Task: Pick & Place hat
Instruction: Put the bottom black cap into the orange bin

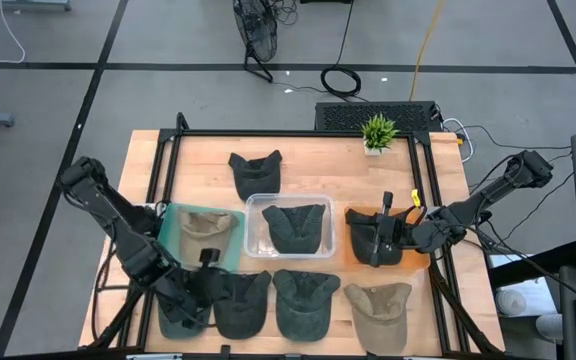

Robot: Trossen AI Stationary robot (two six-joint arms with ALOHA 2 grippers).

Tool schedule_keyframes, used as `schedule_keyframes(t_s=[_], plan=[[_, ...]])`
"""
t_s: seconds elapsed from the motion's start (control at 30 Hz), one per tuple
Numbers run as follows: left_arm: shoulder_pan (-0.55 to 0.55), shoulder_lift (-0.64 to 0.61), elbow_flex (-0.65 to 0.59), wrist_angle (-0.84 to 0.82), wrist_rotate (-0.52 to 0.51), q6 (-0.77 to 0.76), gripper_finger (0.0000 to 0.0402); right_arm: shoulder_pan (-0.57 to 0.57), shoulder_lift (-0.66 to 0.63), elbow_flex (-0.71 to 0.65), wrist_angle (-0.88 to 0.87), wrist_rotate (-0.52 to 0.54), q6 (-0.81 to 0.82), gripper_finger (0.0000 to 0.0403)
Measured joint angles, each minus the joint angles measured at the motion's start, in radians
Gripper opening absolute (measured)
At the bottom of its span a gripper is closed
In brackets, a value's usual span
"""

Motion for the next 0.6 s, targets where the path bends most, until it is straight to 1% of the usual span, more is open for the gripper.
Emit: schedule_keyframes(t_s=[0.2, 0.3, 0.43, 0.6], plan=[[0.000, 0.050, 0.000, -0.026, 0.041, -0.052, 0.0093, 0.000, 0.000, 0.000, 0.000, 0.001, -0.041, 0.0000], [0.001, 0.075, 0.000, -0.024, 0.043, -0.088, 0.0108, 0.000, 0.000, 0.000, 0.001, 0.001, -0.077, 0.0000], [0.002, 0.116, 0.000, -0.023, 0.066, -0.157, 0.0164, -0.006, 0.000, 0.000, 0.004, 0.001, -0.109, 0.0000], [0.013, 0.164, -0.001, 0.025, 0.184, -0.170, 0.0252, -0.024, 0.000, 0.000, 0.005, 0.002, -0.116, 0.0000]])
